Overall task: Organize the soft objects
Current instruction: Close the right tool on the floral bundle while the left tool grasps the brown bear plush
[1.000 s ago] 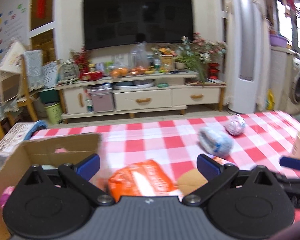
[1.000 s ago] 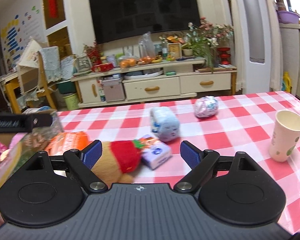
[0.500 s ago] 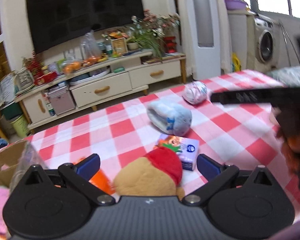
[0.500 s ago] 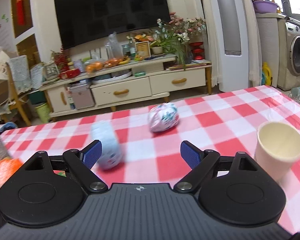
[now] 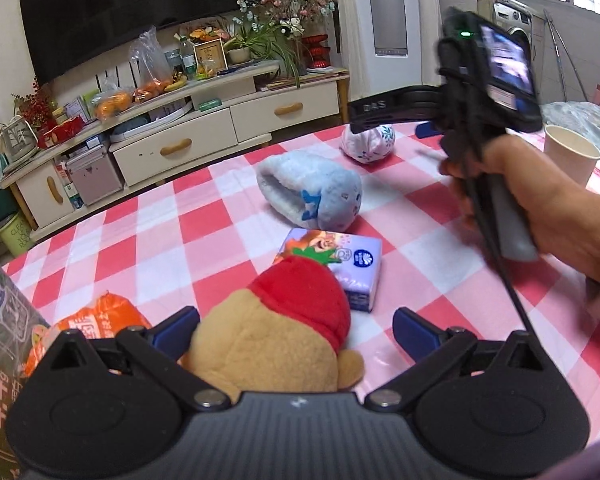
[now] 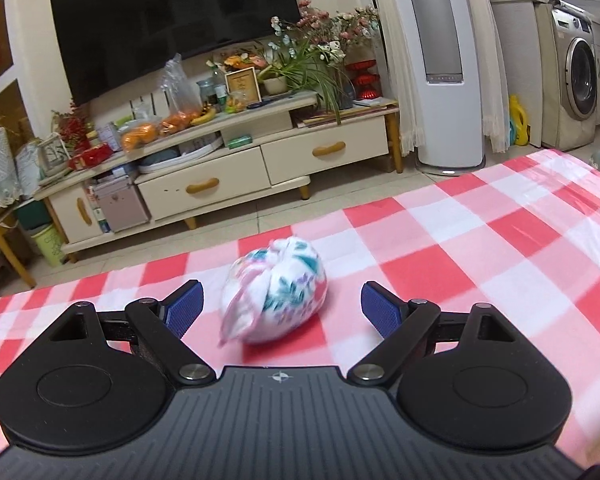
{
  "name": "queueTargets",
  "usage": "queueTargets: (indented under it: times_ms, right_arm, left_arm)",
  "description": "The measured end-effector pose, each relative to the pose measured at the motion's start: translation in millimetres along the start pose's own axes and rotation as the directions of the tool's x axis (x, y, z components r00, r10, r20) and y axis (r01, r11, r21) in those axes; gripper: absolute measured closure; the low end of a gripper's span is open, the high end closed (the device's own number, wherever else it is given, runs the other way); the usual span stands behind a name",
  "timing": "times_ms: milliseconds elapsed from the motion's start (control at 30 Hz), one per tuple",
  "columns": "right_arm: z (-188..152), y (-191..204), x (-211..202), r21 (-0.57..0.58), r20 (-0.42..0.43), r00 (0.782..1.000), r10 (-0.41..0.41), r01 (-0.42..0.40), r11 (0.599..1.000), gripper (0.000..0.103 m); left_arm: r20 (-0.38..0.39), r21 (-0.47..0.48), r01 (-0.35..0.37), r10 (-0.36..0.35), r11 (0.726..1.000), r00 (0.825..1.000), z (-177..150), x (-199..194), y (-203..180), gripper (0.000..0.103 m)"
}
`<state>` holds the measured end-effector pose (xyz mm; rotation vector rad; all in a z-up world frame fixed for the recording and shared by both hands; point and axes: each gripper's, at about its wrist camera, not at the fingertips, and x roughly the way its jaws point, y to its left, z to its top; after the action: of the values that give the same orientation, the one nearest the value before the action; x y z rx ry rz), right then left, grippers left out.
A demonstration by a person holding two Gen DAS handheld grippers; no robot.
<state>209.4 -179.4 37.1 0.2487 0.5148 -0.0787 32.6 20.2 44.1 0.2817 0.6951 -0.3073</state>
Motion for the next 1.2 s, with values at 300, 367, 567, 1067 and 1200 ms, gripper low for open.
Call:
queueTargets:
  times_ms: [300,367,567,1067,1200]
  right_arm:
    - [12.7,0.2,49.5,-0.032,-0.058,0.998,-0.014,0.012,0.999,0.0]
    - [12.9,4.3,51.8,-0.054,-0.067,0.998,-0.004,0.0,0.999,0.02]
    - [6.1,12.2,38.1,-0.133,-0.061,0.998,0.012,-0.02,0.991,0.021]
    - [-42.5,-1.4,-54.1,-0.188,-0.098,0.991,0.092,-0.109,0.976,0.021]
    - [-60.8,-9.1,-84.8,-0.18,-0.118,0.986,0.115,-0.135,0.974,0.021]
  left_arm:
    - [0.0,-0.025,-0.014,0.014,1.0,1.0,1.2,-2.0,-7.4,0.014]
    - [0.001,-0.033,-0.027,0.027,0.999,1.0,2.1,-2.0,-8.6,0.02]
    - [0.007,-0.075,-0.032,0.033,0.997,0.999,0.9,-5.1,-10.2,0.028]
    - [0.005,-0.078,0.062,-0.061,0.995,0.998,-15.2,-30.6,-35.2,0.029]
    - [-0.003,-0.082,0.089,-0.089,0.993,0.996,-20.8,-36.8,-36.9,0.024]
